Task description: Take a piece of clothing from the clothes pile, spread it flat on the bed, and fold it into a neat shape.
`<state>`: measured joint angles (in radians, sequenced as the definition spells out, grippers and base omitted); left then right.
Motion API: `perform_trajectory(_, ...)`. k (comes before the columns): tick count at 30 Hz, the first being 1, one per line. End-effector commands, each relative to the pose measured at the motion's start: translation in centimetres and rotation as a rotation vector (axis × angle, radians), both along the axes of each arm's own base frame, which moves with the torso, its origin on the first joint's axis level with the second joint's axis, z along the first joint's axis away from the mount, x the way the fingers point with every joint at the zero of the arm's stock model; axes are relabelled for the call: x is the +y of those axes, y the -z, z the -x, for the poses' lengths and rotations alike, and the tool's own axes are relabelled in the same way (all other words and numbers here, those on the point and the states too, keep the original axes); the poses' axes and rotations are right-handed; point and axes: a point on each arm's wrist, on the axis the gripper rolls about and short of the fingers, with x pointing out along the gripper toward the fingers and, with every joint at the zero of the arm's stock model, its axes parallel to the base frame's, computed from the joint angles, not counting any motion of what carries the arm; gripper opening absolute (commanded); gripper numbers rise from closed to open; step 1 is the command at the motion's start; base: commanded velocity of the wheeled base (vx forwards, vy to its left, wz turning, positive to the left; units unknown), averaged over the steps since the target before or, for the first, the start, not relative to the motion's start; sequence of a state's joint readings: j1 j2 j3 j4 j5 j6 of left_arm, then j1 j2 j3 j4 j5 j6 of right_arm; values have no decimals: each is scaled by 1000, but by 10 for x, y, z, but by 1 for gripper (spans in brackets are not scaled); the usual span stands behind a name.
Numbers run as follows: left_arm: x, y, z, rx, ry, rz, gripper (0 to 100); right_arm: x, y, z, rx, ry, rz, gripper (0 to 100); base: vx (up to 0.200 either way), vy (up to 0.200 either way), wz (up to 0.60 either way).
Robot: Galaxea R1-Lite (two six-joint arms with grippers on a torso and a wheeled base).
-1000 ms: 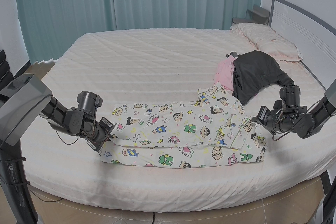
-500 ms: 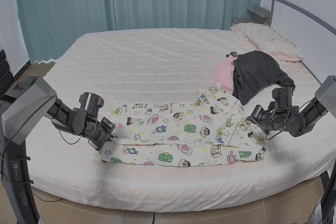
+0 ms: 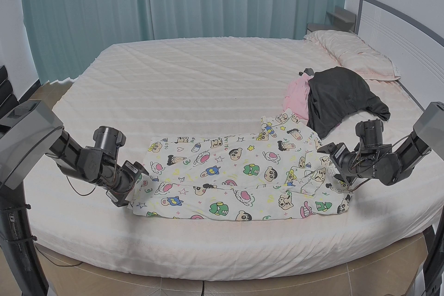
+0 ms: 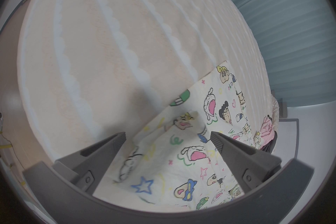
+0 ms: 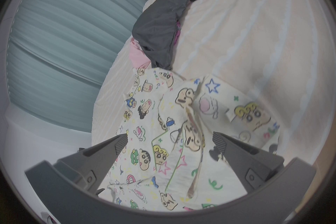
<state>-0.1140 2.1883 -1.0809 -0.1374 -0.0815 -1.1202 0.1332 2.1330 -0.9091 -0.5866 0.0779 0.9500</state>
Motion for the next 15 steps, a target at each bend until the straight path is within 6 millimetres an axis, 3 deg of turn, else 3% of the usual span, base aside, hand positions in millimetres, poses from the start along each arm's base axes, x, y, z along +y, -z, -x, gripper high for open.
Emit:
perform_trajectory(1, 9, -15, 27, -41, -11, 11, 100, 21, 5, 10, 36, -12, -22, 100, 0, 0, 0)
perform_trajectory(7, 9, -5, 45, -102, -7, 26, 100, 31, 32, 1, 83, 1, 8, 100, 0, 0, 0)
perform_trajectory(15, -2, 4, 56, -74, 29, 28, 100, 33, 42, -6, 90, 2, 12, 100, 0, 0, 0)
